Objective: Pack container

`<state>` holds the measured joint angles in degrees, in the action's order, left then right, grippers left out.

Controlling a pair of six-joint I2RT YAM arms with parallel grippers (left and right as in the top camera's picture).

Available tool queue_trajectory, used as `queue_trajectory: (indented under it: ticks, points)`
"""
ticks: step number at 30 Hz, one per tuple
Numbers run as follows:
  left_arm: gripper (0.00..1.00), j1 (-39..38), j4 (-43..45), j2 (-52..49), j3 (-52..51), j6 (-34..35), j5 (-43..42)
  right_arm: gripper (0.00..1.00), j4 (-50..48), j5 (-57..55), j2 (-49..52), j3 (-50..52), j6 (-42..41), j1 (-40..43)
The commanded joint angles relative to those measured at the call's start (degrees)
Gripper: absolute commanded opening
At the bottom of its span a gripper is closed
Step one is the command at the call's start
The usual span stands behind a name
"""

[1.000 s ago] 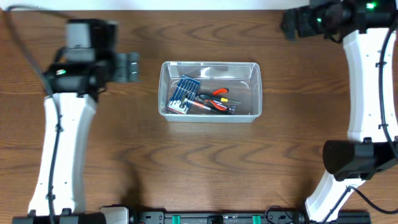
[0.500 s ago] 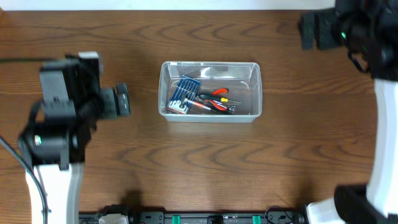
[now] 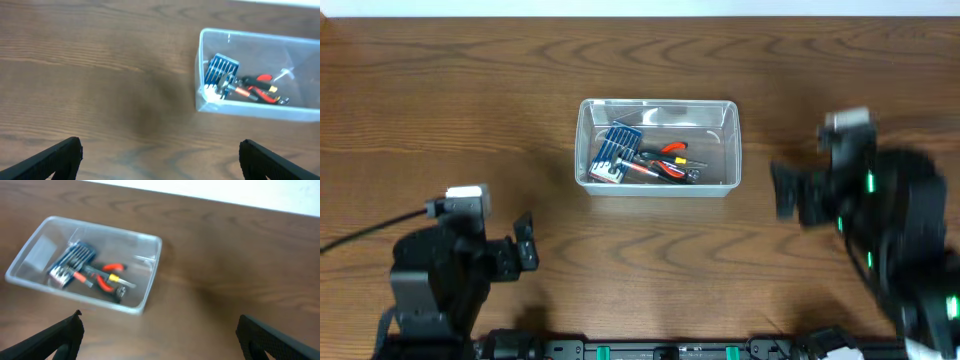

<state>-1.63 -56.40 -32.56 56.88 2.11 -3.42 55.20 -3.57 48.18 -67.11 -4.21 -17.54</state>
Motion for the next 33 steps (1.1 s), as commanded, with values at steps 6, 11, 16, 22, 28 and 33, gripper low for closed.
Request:
queue_trajectory:
  ticks: [6,11,16,22,28,33]
  points:
    - [0.98,-1.9,2.5,0.6,-3.0,0.0,4.7,0.99,-0.4,-4.4,-12.6,14.6,-2.7,-1.7]
    - [0.98,-3.2,3.6,-0.4,-3.1,-10.3,0.2,0.99,-0.5,-9.7,-12.5,16.2,-2.7,-1.7]
    - [0.98,-3.2,4.0,-0.6,-3.1,-12.4,-1.3,0.99,-0.6,-13.0,-12.5,16.2,-2.6,-1.6]
    - [0.98,-3.2,4.0,-0.6,-3.1,-12.4,-1.3,0.99,-0.4,-12.9,-12.5,16.2,-2.6,-1.6]
    - [0.98,-3.2,4.0,-0.6,-3.1,-12.4,-1.3,0.99,0.4,-12.9,-12.5,16.2,-2.6,-1.6]
    - [0.98,-3.2,4.0,-0.6,-3.1,-12.4,-1.3,0.99,0.6,-12.9,-12.5,16.2,-2.6,-1.6]
